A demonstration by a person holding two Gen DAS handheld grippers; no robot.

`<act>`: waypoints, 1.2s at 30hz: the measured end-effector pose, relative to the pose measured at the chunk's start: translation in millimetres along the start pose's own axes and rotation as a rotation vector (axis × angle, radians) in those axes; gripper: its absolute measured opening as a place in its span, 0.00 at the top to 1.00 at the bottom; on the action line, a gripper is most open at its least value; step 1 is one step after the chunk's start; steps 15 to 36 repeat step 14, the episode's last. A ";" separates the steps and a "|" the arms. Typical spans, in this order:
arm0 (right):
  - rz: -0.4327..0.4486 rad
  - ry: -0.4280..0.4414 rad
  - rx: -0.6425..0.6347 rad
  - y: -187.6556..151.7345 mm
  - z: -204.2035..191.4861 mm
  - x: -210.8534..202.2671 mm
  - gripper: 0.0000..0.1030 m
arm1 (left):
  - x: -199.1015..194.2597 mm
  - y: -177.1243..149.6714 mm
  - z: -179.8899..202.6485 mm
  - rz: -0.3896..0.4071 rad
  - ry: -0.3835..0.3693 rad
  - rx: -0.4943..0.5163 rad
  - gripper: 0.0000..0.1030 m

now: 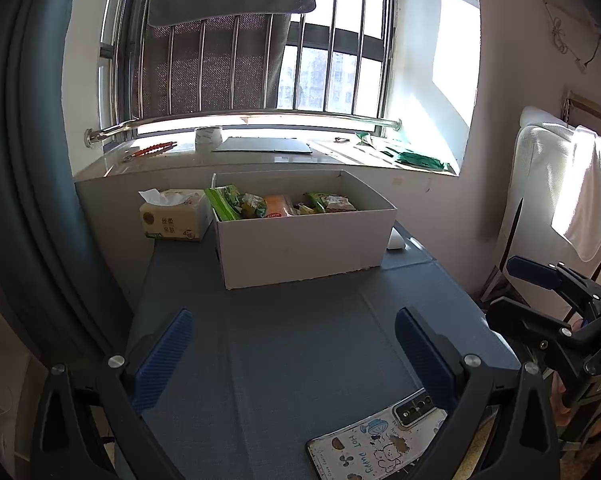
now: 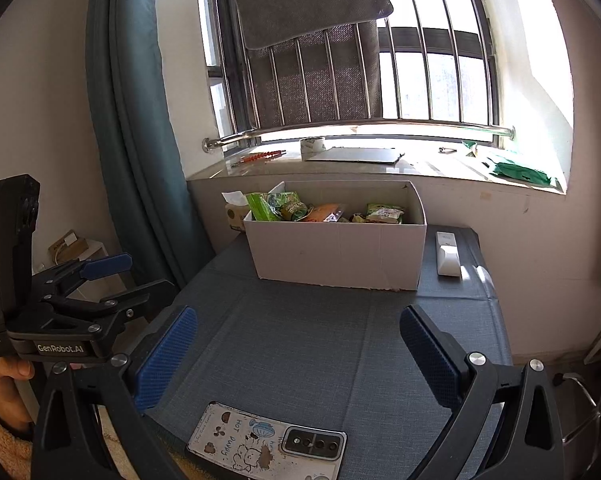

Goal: Organize snacks

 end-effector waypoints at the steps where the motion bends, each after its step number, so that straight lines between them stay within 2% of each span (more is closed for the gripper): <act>1: -0.002 -0.001 0.000 0.0 -0.1 0.1 0.00 | 0.1 -0.3 -0.1 -0.001 0.001 0.000 0.00; 10: -0.008 -0.002 -0.004 -0.4 -1.5 0.3 0.00 | -1.9 -1.4 1.5 0.011 -0.006 0.003 0.00; 14: -0.005 -0.002 -0.007 -0.7 -2.5 -0.4 0.00 | -0.9 -2.4 1.5 0.000 -0.034 -0.001 0.00; 36: -0.005 -0.002 -0.007 -0.7 -2.5 -0.4 0.00 | -0.9 -2.4 1.5 0.000 -0.034 -0.001 0.00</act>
Point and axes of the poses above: each gripper's, at about its wrist camera, not at the fingertips, and x roughly the way its jaws point, z to its right, y to its top, the point moved 1 cm from there along x, roughly the way its jaws point, and after that the axes turned 8 degrees about x, right-handed, at the moved point
